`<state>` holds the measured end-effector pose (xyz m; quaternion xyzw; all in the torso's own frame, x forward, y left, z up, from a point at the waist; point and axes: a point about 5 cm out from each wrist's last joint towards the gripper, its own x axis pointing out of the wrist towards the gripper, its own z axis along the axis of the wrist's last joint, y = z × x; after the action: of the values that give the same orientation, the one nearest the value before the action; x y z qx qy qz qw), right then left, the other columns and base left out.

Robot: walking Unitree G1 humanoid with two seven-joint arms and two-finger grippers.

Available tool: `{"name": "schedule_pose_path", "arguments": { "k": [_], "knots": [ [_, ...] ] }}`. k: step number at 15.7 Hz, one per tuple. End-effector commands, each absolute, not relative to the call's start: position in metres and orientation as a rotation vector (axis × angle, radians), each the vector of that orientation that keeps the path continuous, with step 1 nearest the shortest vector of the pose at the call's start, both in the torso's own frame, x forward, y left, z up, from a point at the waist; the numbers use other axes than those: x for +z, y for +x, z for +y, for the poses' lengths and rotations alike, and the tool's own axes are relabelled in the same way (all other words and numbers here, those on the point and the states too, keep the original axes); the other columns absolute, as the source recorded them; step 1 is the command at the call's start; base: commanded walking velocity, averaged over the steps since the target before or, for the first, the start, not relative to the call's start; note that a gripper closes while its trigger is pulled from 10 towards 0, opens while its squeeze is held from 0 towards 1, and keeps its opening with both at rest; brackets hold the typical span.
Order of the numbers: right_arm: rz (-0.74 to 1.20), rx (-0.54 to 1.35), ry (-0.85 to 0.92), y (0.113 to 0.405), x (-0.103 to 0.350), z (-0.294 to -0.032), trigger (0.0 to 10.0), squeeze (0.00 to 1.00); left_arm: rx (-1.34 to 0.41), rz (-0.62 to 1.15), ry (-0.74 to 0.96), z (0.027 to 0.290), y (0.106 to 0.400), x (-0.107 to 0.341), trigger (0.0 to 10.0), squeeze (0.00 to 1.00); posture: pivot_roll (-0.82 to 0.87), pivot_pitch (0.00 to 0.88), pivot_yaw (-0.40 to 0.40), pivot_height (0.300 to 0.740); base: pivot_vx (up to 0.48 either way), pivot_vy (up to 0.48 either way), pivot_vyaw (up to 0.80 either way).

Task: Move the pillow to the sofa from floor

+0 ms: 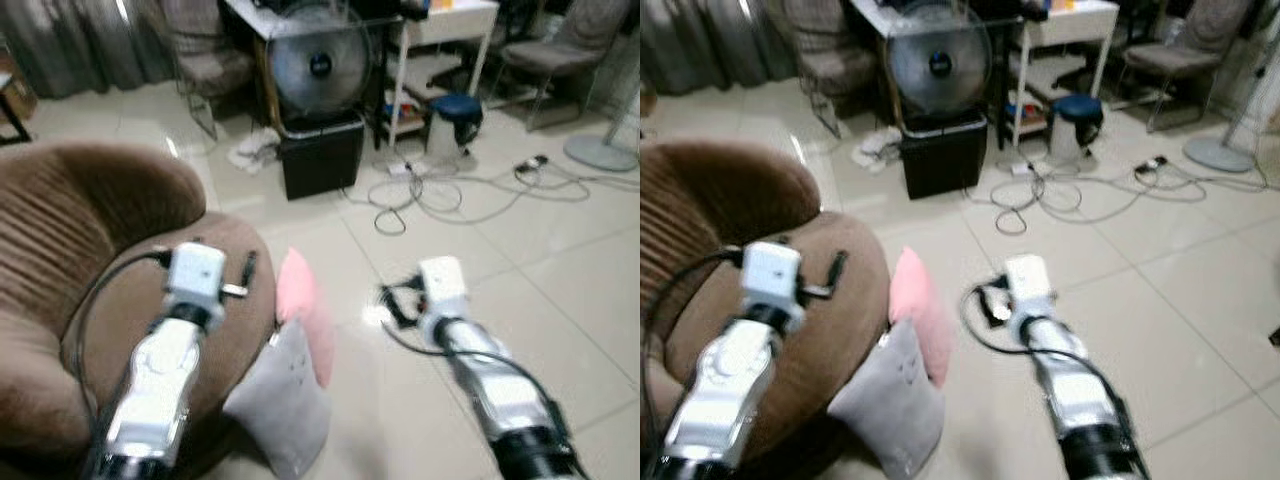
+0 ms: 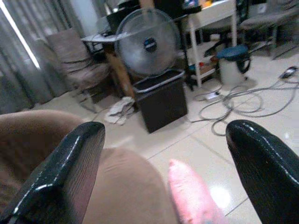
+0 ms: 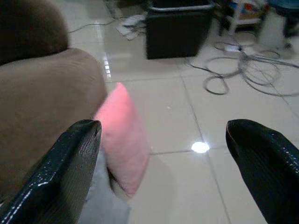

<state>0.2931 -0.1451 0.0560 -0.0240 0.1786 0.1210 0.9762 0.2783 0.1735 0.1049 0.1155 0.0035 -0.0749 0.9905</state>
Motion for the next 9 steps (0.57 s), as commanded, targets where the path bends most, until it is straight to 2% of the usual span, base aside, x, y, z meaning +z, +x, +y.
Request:
{"name": "schedule_pose_path", "arguments": {
  "k": [1,3,9],
  "knots": [
    [0.341,0.266,-0.031,0.2967,0.0609,-0.1363,10.0,0.0,-0.131,0.006,0.248,0.1812,0.2804,0.1073,10.0,0.0,0.06,0.0,0.038,0.74,0.319,0.0,0.0],
    [0.35,0.263,-0.028,0.2969,0.06,-0.1366,10.0,0.0,-0.132,0.012,0.251,0.1808,0.2807,0.1067,10.0,0.0,0.06,0.0,0.04,0.74,0.287,0.0,0.0],
    [0.341,0.24,-0.029,0.2995,0.0607,-0.1394,10.0,0.0,-0.12,0.025,0.252,0.181,0.2818,0.1047,10.0,0.0,0.06,0.0,0.039,0.74,0.0,0.0,0.0]
  ]
}}
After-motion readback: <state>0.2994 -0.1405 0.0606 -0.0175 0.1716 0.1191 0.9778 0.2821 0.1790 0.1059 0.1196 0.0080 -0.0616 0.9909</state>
